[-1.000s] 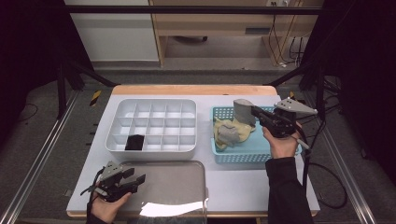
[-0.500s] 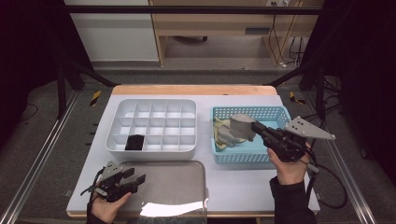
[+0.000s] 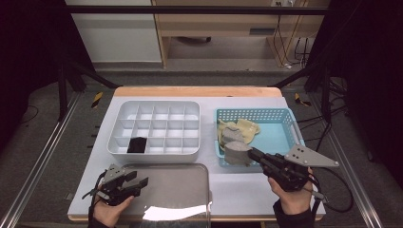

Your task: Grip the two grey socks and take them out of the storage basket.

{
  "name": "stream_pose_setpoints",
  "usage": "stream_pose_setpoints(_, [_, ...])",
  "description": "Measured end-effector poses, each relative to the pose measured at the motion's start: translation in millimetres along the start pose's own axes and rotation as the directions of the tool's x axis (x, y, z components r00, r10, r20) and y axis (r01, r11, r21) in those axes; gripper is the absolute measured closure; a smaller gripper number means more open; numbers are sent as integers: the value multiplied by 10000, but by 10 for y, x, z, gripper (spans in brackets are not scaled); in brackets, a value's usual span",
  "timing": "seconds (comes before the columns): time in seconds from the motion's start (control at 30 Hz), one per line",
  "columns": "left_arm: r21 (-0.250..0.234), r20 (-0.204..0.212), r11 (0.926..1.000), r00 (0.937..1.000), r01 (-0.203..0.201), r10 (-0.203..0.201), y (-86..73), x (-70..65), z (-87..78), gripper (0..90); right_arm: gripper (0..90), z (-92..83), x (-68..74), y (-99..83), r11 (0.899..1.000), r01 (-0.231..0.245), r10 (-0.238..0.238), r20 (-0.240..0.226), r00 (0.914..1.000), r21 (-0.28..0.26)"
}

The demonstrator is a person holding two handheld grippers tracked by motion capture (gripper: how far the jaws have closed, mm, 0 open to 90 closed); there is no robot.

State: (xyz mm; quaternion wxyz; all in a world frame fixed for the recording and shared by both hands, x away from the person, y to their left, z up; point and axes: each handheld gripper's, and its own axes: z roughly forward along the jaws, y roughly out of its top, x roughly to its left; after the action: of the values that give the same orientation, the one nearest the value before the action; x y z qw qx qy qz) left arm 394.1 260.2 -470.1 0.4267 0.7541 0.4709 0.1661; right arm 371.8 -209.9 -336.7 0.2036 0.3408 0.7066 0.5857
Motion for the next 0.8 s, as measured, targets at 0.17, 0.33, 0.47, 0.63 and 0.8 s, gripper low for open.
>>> stream_pose_setpoints(0.17, [-56,14,10000,10000,-22,22,4,-7,-10,417,891,6,52,-194,9991,-92,98,-145,9998,418])
stream_pose_setpoints(0.33, [-65,-7,10000,10000,-43,43,7,-8,-16,419,891,61,41,-379,9946,-251,268,-162,9995,1003])
stream_pose_setpoints(0.47, [-100,9,9999,10000,-56,56,10,-12,-24,421,891,129,33,-548,9868,-361,380,-95,9992,1579])
stream_pose_setpoints(0.63, [-112,3,9999,10000,-31,31,9,-14,-31,422,890,204,22,-749,9725,-598,643,-125,9979,2252])
stream_pose_setpoints(0.8, [-144,9,9999,10000,-28,29,11,-13,-38,422,890,318,-19,-935,9536,-781,828,-41,9966,2907])
